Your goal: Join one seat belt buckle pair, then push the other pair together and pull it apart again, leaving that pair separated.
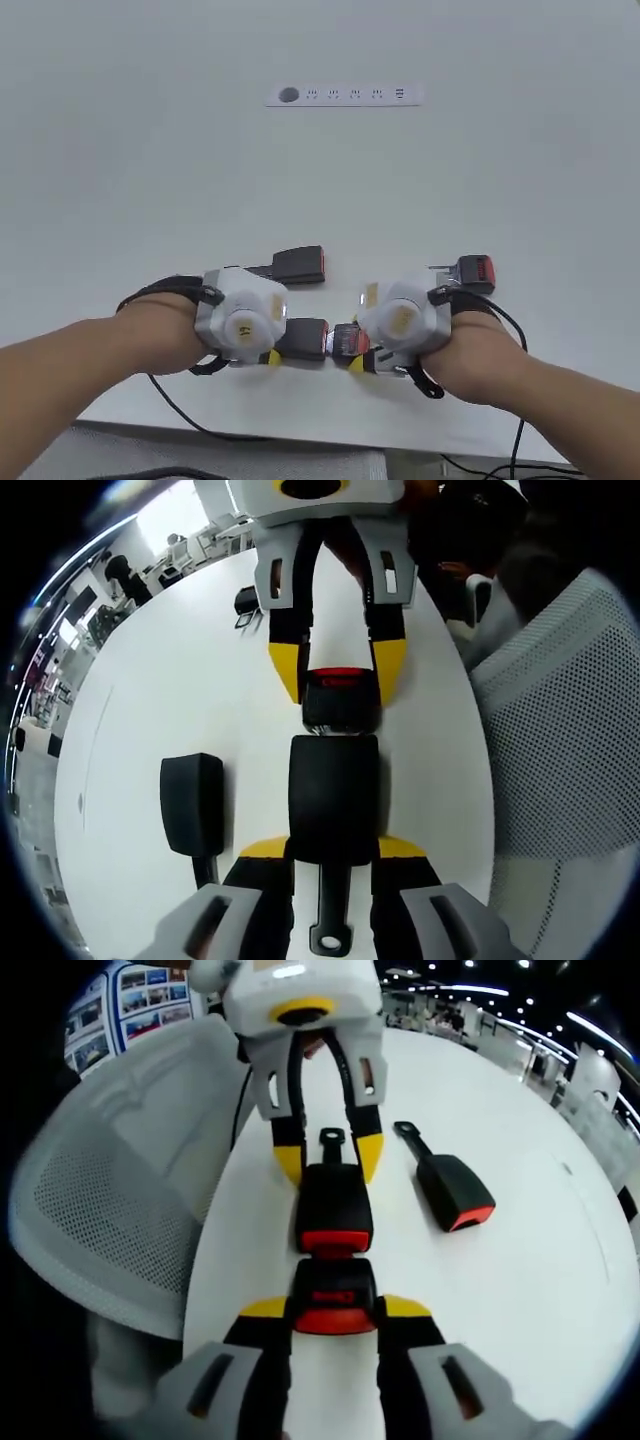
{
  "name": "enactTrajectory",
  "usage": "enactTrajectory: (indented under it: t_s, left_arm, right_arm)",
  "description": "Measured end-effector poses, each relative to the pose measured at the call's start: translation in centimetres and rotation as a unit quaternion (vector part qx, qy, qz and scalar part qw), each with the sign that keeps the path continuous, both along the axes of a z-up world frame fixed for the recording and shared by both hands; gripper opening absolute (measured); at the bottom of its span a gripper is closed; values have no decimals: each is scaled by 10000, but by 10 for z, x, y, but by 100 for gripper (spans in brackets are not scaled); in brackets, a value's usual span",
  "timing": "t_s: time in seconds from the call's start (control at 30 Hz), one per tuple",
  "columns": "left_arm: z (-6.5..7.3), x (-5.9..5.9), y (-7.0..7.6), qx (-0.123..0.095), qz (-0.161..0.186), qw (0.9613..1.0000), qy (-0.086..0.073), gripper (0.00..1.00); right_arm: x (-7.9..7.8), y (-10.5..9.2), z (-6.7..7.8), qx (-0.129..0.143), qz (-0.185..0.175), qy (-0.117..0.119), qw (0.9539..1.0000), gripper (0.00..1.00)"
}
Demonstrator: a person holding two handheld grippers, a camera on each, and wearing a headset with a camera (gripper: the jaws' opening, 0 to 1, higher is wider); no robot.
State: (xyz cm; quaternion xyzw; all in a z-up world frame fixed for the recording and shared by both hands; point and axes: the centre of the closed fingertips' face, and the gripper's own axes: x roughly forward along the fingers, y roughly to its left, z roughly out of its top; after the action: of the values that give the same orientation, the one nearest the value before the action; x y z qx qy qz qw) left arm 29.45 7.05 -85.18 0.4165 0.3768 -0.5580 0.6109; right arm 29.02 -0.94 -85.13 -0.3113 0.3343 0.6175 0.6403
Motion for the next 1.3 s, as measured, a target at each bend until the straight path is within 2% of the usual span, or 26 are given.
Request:
enactTrajectory:
  t_s: [0.17,0.67,0.9,1.07,1.3]
  left_arm:
    - [0,0,0,-108,74,9999,34,28]
    - [0,-2,0,-169,29,9998,65,30]
    - [0,-2,-1,-108,-92,9999,-25,31]
    - [0,-1,0,-91,57,9999,78,31]
    - [-1,-2,0,-36,49,9999,117,32]
  right_arm:
    - [1,-1,0,17,6,-47,10000,31]
    - [-1,0,3,155,-66,-23,9999,32]
    - [-1,1,2,119,-18,-72,9999,33]
    - [-1,2,2,107,-1,-77,9999,34]
    - [-1,2,1,29,29,-80,10000,34]
